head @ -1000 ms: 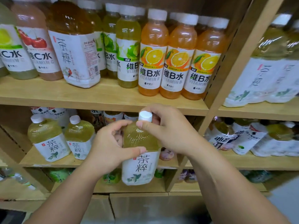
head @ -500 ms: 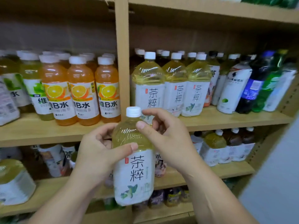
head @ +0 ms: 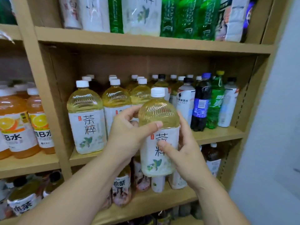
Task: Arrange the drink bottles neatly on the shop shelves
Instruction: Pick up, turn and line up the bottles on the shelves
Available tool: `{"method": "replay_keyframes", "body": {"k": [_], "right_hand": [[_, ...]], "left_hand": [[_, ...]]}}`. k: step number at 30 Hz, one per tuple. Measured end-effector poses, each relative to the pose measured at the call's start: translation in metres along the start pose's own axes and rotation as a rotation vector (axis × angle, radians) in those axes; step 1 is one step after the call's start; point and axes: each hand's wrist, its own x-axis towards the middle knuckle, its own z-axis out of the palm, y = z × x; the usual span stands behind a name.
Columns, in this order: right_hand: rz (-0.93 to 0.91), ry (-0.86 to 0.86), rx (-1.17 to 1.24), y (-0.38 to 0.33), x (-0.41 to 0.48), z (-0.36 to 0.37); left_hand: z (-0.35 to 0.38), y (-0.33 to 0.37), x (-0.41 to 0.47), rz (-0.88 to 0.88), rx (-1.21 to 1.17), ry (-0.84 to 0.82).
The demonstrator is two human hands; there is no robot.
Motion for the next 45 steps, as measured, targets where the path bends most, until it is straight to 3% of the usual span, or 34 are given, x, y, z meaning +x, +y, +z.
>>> {"method": "replay_keyframes", "body": {"k": [7, 13, 17, 21, 28, 33, 37, 39, 45], "right_hand": [[-0.014, 0.117, -0.02, 0.021, 0.039, -0.045], [-0.022, 0.333, -0.206, 0.05, 0.073, -0.049], [-0.018, 0.384, -0.218, 0.061, 0.086, -0.036], [0.044, 0.316, -0.325, 0.067, 0.098, -0.023], [0.156, 0.244, -0.725, 0.067, 0.108, -0.039], [0.149, 0.051, -0.802, 0.032, 0.119, -0.082], [-0.007, 0.244, -0.8, 0.003, 0.149, -0.115], [-0.07, 0.254, -0.852, -0.006, 0.166, -0.121], [0.057, 0.059, -1.019, -0.01, 0.197, -0.119]], "left_hand": [[0.048, -0.012, 0.044, -0.016, 0.015, -0.145], [0.063, -0.03, 0.061, -0.01, 0.325, -0.229], [0.06, -0.042, 0.058, 0.083, 0.643, -0.153], [0.055, -0.049, 0.053, 0.306, 0.822, -0.082], [0.057, -0.058, 0.063, 0.557, 1.179, -0.077], [0.061, -0.061, 0.079, 0.543, 1.313, -0.085], [0.061, -0.063, 0.082, 0.507, 1.345, -0.119], [0.061, -0.064, 0.083, 0.503, 1.376, -0.123], [0.069, -0.061, 0.08, 0.433, 1.489, -0.174]]}}
